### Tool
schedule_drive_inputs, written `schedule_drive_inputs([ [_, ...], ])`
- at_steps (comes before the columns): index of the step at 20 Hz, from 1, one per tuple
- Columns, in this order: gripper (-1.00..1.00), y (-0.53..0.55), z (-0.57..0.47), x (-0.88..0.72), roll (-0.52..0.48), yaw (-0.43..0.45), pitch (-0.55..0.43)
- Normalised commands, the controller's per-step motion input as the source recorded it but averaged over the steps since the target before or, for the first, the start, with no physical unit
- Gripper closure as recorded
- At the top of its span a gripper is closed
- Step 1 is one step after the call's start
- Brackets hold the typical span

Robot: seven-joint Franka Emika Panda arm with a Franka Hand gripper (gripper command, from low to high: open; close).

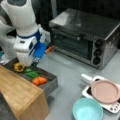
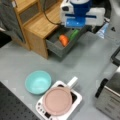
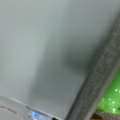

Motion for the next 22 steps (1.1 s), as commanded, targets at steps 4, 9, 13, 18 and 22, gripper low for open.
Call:
schedule_drive_inputs([
  [4,-1.0,0.49,-0.04,-0.02,-0.007,-0.526,-0.176],
  [9,-1.0,0.35,-0.1,-0.03,-0.089,-0.354,-0.139],
  [13,-1.0,0.14,-0.15,-0.04,-0.062,-0.179,-0.129],
  [18,-1.0,-0.06,-0.13,-0.09,0.005,-0.037,-0.109],
  [22,-1.0,-0.14,-0.03,-0.06,0.018,0.006,-0.064],
])
